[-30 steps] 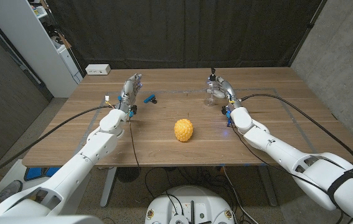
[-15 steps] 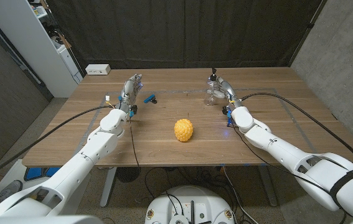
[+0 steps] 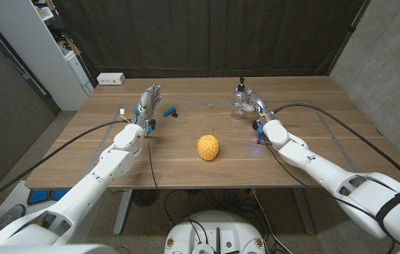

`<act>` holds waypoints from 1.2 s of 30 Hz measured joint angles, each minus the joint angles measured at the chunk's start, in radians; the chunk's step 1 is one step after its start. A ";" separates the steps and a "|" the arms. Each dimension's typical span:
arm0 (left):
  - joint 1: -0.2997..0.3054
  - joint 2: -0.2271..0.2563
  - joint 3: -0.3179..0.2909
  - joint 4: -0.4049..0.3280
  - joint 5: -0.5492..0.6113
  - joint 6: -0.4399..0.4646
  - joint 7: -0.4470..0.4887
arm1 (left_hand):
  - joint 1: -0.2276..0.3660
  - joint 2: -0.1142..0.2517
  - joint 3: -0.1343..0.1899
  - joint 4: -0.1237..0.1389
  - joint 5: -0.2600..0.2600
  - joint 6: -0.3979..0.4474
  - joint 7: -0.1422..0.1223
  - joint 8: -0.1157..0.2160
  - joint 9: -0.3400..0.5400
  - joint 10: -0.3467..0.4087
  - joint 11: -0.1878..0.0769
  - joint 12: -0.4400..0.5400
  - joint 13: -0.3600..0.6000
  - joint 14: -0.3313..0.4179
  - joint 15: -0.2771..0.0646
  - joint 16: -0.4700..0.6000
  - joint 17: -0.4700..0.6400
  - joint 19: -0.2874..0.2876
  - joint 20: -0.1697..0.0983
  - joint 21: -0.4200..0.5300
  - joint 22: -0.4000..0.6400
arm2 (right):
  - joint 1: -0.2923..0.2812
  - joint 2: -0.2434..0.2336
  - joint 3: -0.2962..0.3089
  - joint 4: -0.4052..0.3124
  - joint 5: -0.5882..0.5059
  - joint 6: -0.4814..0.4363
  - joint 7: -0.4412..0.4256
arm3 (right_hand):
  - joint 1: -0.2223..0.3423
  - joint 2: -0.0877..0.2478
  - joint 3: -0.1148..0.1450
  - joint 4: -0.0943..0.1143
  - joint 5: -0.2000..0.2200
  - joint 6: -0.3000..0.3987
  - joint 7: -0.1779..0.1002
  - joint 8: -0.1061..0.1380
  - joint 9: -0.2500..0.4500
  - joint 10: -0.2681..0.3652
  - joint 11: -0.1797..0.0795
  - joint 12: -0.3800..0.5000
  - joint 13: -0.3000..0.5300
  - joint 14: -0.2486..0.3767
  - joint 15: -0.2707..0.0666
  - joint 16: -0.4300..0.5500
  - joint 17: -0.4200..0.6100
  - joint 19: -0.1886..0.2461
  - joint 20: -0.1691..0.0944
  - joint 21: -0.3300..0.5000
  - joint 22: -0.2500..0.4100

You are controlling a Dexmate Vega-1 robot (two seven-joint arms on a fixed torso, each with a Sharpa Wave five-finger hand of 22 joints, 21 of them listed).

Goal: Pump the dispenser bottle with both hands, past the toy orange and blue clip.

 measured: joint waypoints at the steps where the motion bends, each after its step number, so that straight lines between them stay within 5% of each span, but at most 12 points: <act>1: 0.000 0.000 0.000 0.000 0.000 0.000 0.000 | 0.000 0.000 0.000 0.000 0.000 0.000 0.000 0.000 0.000 0.004 -0.004 0.000 0.000 0.000 0.000 0.000 0.000 0.000 0.000 0.000 0.000 | 0.000 0.000 0.000 0.000 0.000 -0.002 0.003 | 0.000 0.000 0.000 0.000 0.000 -0.002 0.002 -0.005 -0.002 -0.007 0.001 0.000 -0.001 -0.001 0.000 -0.002 0.000 0.000 0.000 -0.004 0.000; 20: -0.006 -0.005 0.003 0.006 0.000 0.002 0.005 | -0.003 0.003 0.004 0.004 0.000 0.003 0.003 0.000 0.000 0.011 0.000 0.000 0.000 0.007 0.000 0.000 0.000 0.011 0.000 0.000 0.000 | 0.003 -0.026 -0.003 -0.031 0.012 -0.025 0.058 | -0.053 -0.028 -0.021 0.004 -0.016 -0.084 0.024 -0.055 -0.005 -0.097 0.043 -0.037 -0.001 -0.081 0.005 -0.041 -0.012 -0.057 0.057 -0.055 0.002; 36: -0.003 -0.005 0.003 0.003 0.000 0.006 0.010 | -0.007 -0.001 0.008 0.008 0.000 0.026 0.001 0.000 0.000 0.011 0.000 0.000 0.000 0.010 -0.004 0.000 0.000 0.011 0.000 -0.004 0.000 | 0.000 -0.044 -0.003 -0.052 0.020 -0.036 0.089 | -0.096 -0.042 -0.027 0.003 -0.016 -0.156 0.043 -0.110 -0.004 -0.180 0.062 -0.065 -0.001 -0.140 0.046 -0.068 -0.023 -0.099 0.099 -0.104 0.002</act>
